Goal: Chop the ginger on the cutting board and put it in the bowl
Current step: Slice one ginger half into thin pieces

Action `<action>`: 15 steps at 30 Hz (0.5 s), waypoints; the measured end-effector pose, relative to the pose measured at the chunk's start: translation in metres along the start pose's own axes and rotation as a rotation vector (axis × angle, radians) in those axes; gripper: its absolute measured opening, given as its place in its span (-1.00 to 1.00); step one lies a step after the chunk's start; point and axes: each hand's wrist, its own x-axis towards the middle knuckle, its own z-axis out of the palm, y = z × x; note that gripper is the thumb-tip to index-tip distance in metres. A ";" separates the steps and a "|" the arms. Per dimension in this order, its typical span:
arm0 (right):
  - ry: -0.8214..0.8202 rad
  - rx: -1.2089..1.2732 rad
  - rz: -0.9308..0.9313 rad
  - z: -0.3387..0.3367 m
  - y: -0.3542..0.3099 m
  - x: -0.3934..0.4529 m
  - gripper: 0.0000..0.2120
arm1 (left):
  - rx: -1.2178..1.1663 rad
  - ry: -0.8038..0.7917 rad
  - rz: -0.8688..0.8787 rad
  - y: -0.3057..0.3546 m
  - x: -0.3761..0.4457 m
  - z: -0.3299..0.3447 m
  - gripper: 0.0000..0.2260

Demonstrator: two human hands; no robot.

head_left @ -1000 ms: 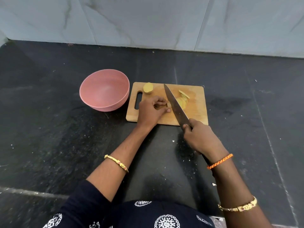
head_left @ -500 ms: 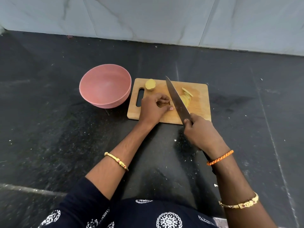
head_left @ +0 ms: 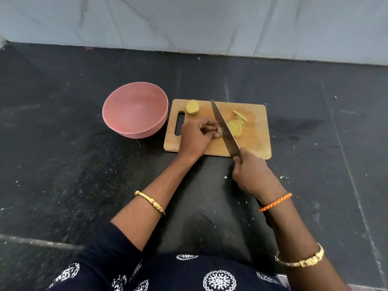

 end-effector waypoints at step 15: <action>0.066 0.073 -0.012 -0.023 0.018 -0.052 -0.80 | 0.085 -0.137 -0.030 0.004 0.001 -0.008 -0.71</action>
